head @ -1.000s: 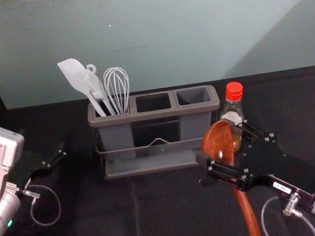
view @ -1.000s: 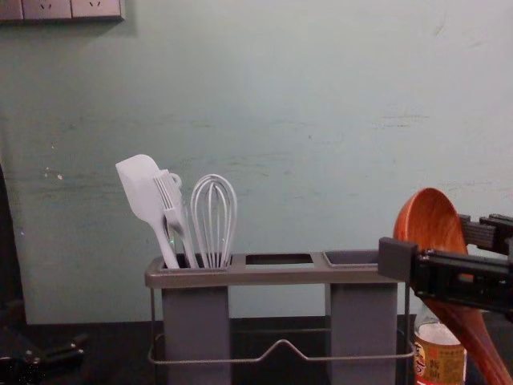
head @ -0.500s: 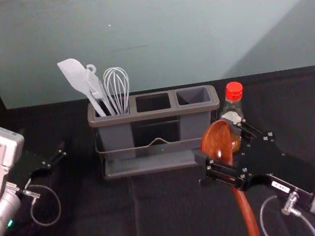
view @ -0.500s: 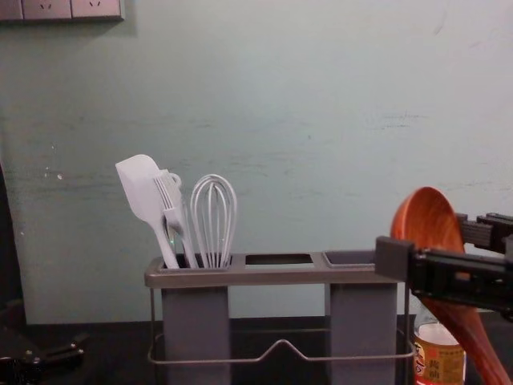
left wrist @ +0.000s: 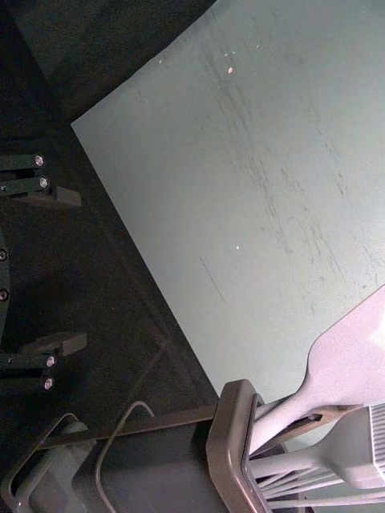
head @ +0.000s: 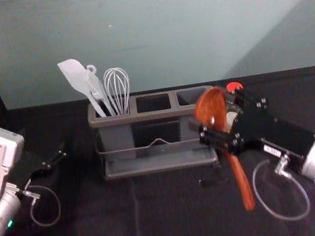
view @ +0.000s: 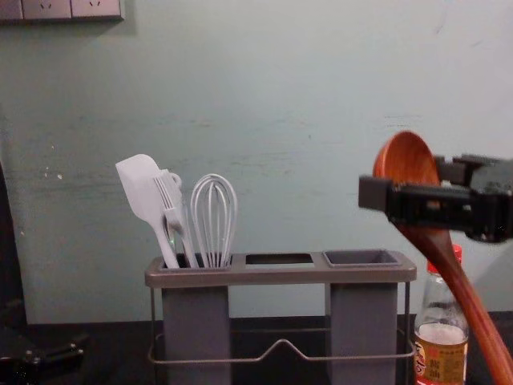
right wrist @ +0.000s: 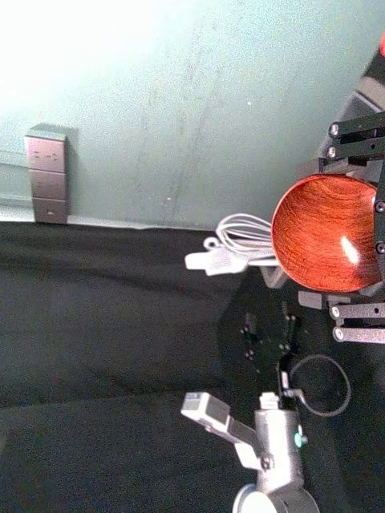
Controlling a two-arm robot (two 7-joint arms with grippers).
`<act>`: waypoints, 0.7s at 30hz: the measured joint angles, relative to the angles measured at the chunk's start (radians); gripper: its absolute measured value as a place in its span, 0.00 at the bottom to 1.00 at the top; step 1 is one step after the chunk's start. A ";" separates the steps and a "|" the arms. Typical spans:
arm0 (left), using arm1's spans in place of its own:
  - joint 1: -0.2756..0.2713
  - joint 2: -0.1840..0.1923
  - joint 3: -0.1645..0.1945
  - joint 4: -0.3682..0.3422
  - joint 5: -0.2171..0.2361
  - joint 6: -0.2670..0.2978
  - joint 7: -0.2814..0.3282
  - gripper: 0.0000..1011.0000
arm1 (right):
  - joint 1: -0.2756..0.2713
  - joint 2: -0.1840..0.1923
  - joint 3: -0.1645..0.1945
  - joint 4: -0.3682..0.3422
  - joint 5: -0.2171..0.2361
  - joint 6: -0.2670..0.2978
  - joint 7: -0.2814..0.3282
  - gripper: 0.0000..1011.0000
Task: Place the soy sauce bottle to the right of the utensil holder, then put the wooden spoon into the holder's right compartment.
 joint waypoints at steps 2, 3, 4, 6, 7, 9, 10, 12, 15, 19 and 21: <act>0.000 0.000 0.000 0.000 0.000 0.000 0.000 1.00 | 0.018 0.003 -0.004 0.003 -0.001 0.001 -0.003 0.83; 0.000 0.000 0.000 0.000 0.000 0.000 0.000 1.00 | 0.026 0.004 -0.006 0.005 -0.002 0.001 -0.006 0.83; 0.000 0.000 0.000 0.000 0.000 0.000 0.000 1.00 | 0.043 0.006 -0.011 0.008 -0.003 0.001 -0.009 0.83; 0.000 0.000 0.000 0.000 0.000 0.000 0.000 1.00 | 0.068 0.008 -0.016 0.014 -0.003 0.001 -0.015 0.83; 0.000 0.000 0.000 0.000 0.000 0.000 0.000 1.00 | 0.075 0.007 -0.017 0.016 -0.003 -0.001 -0.017 0.83; 0.000 0.000 0.000 0.000 0.000 0.000 0.000 1.00 | 0.088 0.006 -0.020 0.021 -0.001 -0.008 -0.020 0.83; 0.000 0.000 0.000 0.000 0.000 0.000 0.000 1.00 | 0.099 0.004 -0.023 0.026 0.003 -0.016 -0.022 0.83; 0.000 0.000 0.000 0.000 0.000 0.000 0.000 1.00 | 0.111 0.003 -0.026 0.033 0.005 -0.027 -0.024 0.83; 0.000 0.000 0.000 0.000 0.000 0.000 0.000 1.00 | 0.134 -0.002 -0.033 0.048 0.007 -0.047 -0.034 0.83; 0.000 0.000 0.000 0.000 0.000 0.000 0.000 1.00 | 0.163 -0.007 -0.041 0.068 0.006 -0.069 -0.049 0.83; 0.000 0.000 0.000 0.000 0.000 0.000 0.000 1.00 | 0.182 -0.009 -0.047 0.081 0.006 -0.079 -0.056 0.83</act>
